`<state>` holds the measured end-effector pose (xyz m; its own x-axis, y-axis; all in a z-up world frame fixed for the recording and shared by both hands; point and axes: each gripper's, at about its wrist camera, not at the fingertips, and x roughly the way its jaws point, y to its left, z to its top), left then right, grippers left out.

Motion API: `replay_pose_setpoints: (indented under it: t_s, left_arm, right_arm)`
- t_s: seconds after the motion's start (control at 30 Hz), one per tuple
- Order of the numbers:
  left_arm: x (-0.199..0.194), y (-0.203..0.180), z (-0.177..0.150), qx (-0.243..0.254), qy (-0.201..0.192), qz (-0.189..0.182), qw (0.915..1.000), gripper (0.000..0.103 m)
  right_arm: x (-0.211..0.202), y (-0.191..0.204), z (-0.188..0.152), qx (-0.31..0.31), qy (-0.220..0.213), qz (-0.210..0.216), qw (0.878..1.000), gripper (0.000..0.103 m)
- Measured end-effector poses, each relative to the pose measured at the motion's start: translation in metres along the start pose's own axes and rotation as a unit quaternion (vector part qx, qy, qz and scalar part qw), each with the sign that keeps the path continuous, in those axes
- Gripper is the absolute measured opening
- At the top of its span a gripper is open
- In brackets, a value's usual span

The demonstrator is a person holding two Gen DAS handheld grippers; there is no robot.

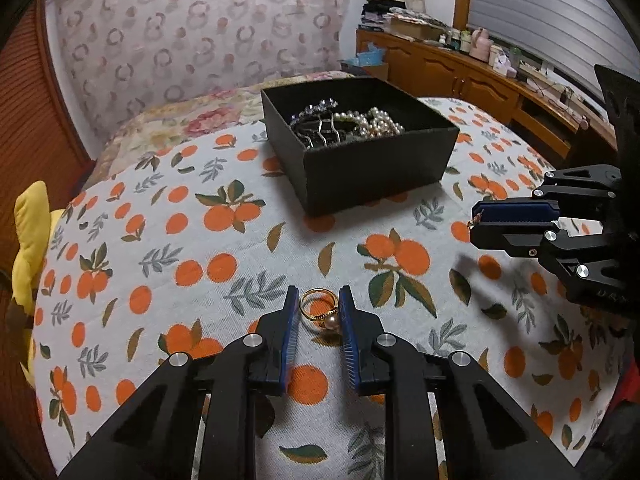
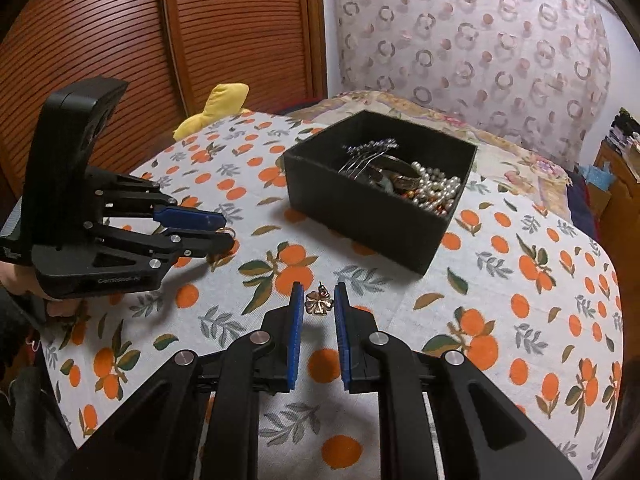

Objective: Organize jewelry
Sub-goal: 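Grasp the gold ring with the left tool while the right tool grasps the gold charm, then carry the gold ring and charm into the black box and open both tools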

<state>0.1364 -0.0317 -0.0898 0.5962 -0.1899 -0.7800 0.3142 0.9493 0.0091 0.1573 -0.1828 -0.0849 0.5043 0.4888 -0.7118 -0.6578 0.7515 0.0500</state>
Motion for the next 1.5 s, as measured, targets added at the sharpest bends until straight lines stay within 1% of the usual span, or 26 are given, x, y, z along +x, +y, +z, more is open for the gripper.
replay_pose_setpoints:
  t_s: [0.1,0.37,0.53,0.77,0.93,1.03,1.27,1.37,1.5]
  left_arm:
    - [-0.006,0.001,0.006,-0.004,-0.011,0.001,0.9999,0.019]
    - [-0.016,0.001,0.028,-0.01,-0.037,0.003,0.9993,0.019]
    - [-0.018,0.001,0.042,-0.011,-0.048,0.005,0.9988,0.019]
    - [-0.015,0.002,0.065,-0.013,-0.062,0.007,0.9979,0.019]
    - [-0.01,0.003,0.084,-0.01,-0.072,0.008,0.9973,0.019]
    - [-0.005,0.003,0.093,-0.01,-0.074,0.009,0.9972,0.019]
    - [0.01,0.006,0.107,-0.013,-0.07,0.008,0.9974,0.019]
    - [0.017,0.007,0.11,-0.015,-0.066,0.008,0.9977,0.019]
    - [0.022,0.008,0.112,-0.018,-0.065,0.007,0.9977,0.019]
  right_arm:
    - [-0.003,-0.003,0.006,0.002,-0.008,-0.002,1.0,0.017]
    - [-0.017,-0.019,0.035,0.004,-0.047,-0.011,0.999,0.017]
    - [-0.016,-0.03,0.047,0.008,-0.059,-0.015,0.998,0.017]
    - [-0.003,-0.048,0.054,0.022,-0.06,-0.022,0.998,0.017]
    - [0.007,-0.058,0.066,0.029,-0.062,-0.03,0.997,0.017]
    - [0.013,-0.062,0.07,0.031,-0.057,-0.027,0.998,0.017]
    - [0.023,-0.064,0.067,0.038,-0.047,-0.02,0.998,0.018]
    - [0.026,-0.065,0.067,0.044,-0.044,-0.021,0.998,0.025]
    - [0.026,-0.066,0.067,0.045,-0.044,-0.02,0.998,0.025]
